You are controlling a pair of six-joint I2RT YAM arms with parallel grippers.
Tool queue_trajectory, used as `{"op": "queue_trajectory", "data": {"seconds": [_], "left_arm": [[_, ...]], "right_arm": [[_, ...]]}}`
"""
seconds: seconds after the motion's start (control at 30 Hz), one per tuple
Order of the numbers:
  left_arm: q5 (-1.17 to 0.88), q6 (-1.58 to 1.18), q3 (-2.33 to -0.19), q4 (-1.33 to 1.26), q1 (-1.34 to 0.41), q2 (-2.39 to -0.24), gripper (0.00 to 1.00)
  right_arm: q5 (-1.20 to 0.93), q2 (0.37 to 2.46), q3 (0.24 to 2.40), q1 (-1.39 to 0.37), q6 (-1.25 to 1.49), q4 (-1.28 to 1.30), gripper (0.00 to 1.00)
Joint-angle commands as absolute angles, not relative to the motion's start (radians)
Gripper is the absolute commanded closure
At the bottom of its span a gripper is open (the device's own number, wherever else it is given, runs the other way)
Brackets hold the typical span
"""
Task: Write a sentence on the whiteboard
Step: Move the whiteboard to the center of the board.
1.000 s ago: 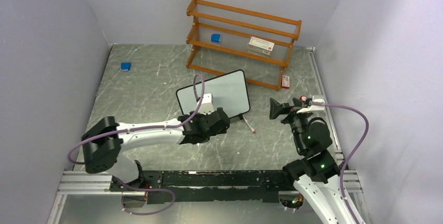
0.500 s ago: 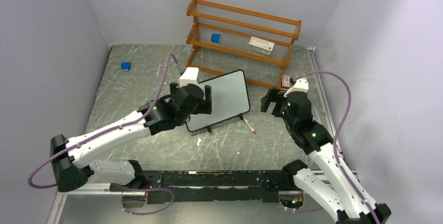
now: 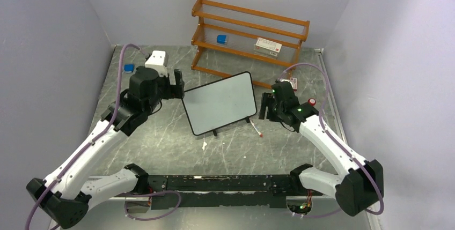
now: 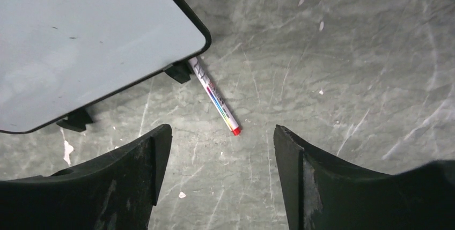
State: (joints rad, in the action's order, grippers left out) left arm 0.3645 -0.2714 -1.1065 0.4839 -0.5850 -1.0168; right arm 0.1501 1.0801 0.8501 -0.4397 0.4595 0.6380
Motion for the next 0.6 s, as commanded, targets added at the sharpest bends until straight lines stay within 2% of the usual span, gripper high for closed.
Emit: {"op": "queue_trajectory", "data": {"seconds": [0.0,0.13,0.27,0.43,0.57], "left_arm": [[0.332,-0.136,-1.017,0.362,-0.57,-0.917,0.01],[0.336,-0.076,-0.92,0.277,-0.561,-0.843,0.01],[0.342,-0.059,-0.848,0.244,-0.537,-0.796,0.01],[0.404,-0.054,-0.825,0.242,-0.532,-0.767,0.01],[0.422,-0.057,-0.817,0.242,-0.512,-0.754,0.01]], "right_arm": [[0.101,1.145,0.852,-0.447,0.464,0.639,0.29],[0.086,1.234,0.82,-0.449,0.461,0.584,0.38],[0.081,1.3,0.804,-0.462,0.468,0.532,0.41],[0.098,1.36,0.782,-0.488,0.485,0.477,0.45],[0.126,1.405,0.768,-0.497,0.493,0.441,0.54]]}}
